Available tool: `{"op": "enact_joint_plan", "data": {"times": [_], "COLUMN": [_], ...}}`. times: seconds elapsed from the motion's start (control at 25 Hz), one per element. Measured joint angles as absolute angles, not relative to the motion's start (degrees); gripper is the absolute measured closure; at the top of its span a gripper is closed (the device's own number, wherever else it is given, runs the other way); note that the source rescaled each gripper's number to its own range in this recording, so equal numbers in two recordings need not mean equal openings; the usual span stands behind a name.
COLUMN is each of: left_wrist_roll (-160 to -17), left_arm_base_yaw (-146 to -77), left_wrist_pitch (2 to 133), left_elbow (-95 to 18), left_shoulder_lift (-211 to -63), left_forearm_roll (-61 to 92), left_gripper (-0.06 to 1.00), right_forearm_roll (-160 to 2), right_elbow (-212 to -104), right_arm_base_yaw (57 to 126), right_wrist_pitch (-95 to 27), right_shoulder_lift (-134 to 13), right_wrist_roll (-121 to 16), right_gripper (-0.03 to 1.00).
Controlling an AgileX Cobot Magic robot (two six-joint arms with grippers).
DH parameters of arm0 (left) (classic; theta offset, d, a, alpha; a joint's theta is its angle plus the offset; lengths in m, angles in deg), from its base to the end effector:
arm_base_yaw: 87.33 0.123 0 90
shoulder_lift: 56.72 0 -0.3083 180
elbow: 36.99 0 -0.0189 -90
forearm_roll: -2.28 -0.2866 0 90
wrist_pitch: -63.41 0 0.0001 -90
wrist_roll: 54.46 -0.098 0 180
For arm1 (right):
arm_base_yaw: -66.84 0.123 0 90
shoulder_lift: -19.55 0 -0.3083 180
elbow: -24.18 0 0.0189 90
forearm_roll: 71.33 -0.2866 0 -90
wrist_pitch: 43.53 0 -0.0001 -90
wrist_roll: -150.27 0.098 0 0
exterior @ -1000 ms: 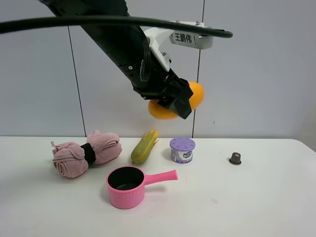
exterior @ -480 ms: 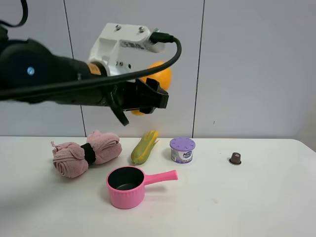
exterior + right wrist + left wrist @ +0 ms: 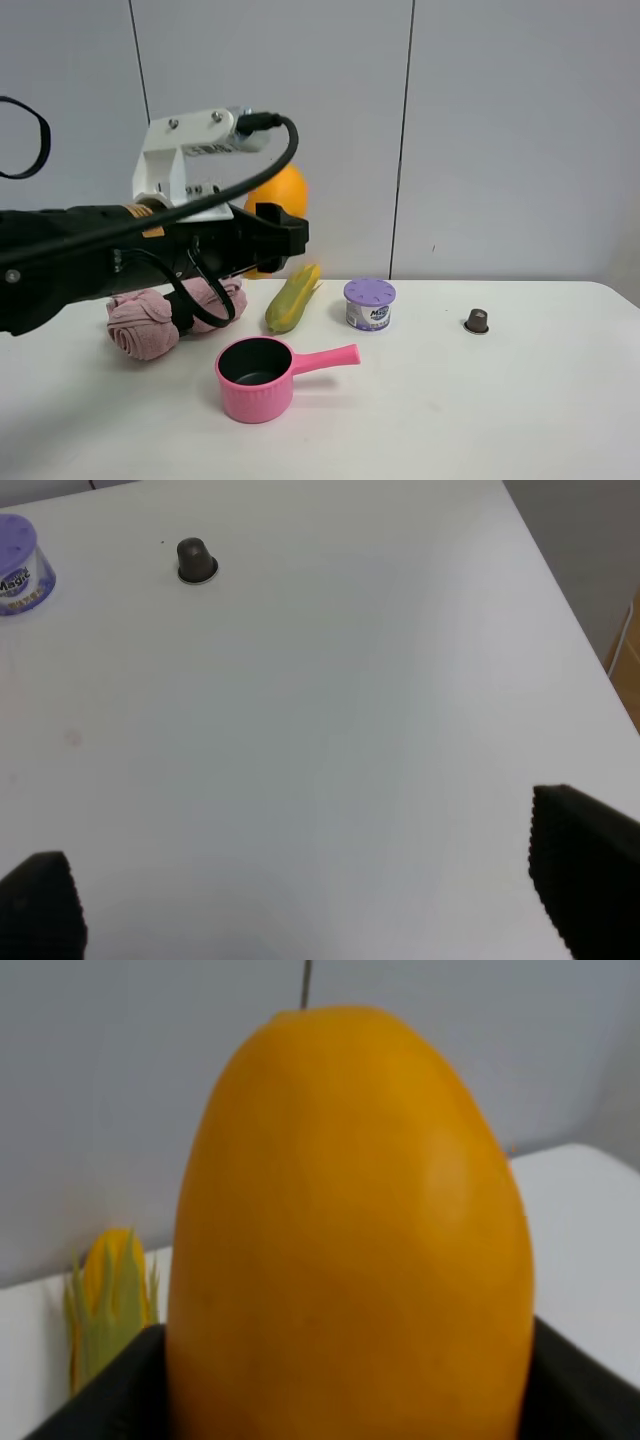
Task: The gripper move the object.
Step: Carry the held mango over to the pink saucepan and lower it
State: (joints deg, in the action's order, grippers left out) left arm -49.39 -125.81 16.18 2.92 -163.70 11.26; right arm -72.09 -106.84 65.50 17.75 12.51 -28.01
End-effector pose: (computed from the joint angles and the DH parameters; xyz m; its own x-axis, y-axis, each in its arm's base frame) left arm 0.2874 -0.2142 0.1711 -0.2364 -0.0585 -0.9699 0.4933 0.8528 -0.1716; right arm 0.0082 0.0009 0.2916 -0.4577 0.0471 -0.8879 0.0297 0.9988 0.0377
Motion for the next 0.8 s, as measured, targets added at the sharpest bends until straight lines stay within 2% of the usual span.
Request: {"op": "enact_joint_plan", "data": {"times": [0.8], "left_wrist_roll": [-47.18], "left_arm_base_yaw": [-123.63], "left_wrist_pitch": [12.67], "left_elbow": [2.87], "left_shoulder_lift": [-176.6], "left_forearm_roll": [10.16], "left_gripper": [0.93], "right_forearm_roll": [-72.09], "right_elbow": [-106.84], "right_arm_base_yaw": [65.5], "right_wrist_pitch": [17.75], "right_shoulder_lift": [12.51], "right_wrist_roll": [-28.01], "right_gripper": [-0.03]}}
